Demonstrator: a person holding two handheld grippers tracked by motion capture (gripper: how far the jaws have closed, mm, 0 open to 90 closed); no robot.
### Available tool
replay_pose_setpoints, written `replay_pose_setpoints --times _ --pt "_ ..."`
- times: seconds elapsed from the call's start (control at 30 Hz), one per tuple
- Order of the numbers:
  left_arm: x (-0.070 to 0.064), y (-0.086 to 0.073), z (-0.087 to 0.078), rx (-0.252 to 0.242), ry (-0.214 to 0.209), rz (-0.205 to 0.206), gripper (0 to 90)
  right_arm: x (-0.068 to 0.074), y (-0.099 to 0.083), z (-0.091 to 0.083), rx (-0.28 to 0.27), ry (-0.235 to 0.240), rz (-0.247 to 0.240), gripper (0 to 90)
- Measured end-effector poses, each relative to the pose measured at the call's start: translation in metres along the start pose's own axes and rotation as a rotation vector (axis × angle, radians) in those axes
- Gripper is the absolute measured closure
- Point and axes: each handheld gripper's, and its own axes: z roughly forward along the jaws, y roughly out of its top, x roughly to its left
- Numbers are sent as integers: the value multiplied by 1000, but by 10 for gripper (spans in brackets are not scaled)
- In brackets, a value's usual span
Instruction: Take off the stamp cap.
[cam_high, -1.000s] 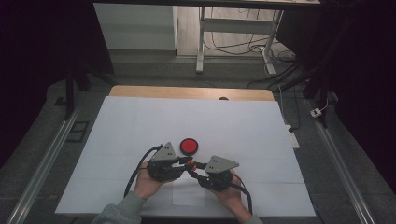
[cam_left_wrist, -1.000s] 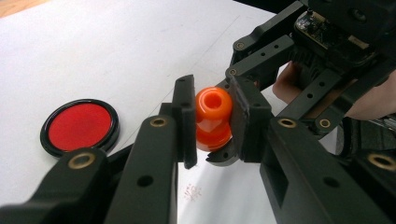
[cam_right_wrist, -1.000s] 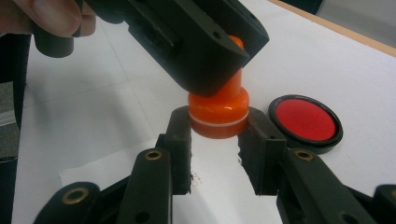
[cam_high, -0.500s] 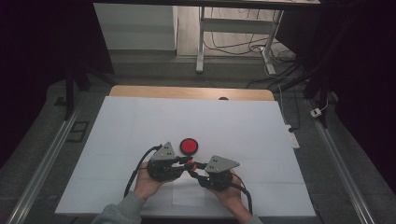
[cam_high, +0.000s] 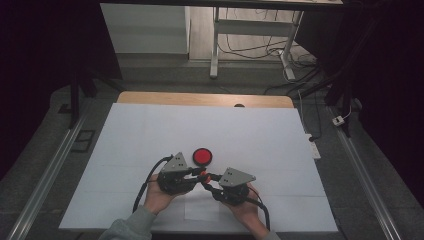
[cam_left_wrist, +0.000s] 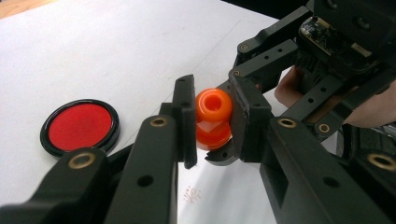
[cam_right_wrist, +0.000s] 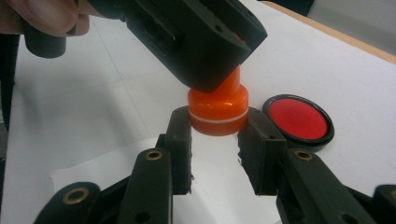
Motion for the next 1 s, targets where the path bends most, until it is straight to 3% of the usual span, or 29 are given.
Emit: replay_pose_setpoints --times 0.4,0.53,0.57,0.6,0.63,0.7,0.87,1.0 --pt "0 0 -1 -13 -1 -9 732 -1 -1 0 -22 18 57 653" --pt "1 0 0 -10 -5 -10 732 0 0 0 -3 -3 23 653" --pt "0 0 -3 -33 42 -1 733 0 0 0 -1 4 13 653" --pt "4 1 -8 -51 54 -9 733 1 -1 1 34 5 -4 653" --pt "9 1 -14 -69 31 -39 734 2 -4 3 50 4 -18 653" --pt "11 -1 -16 -52 35 -32 733 0 -8 3 22 11 39 653" --pt "6 0 -12 -47 17 -22 732 -2 -4 -1 9 4 40 652" --pt "10 -1 -14 -55 6 -41 731 -7 -4 -5 1 3 48 651"
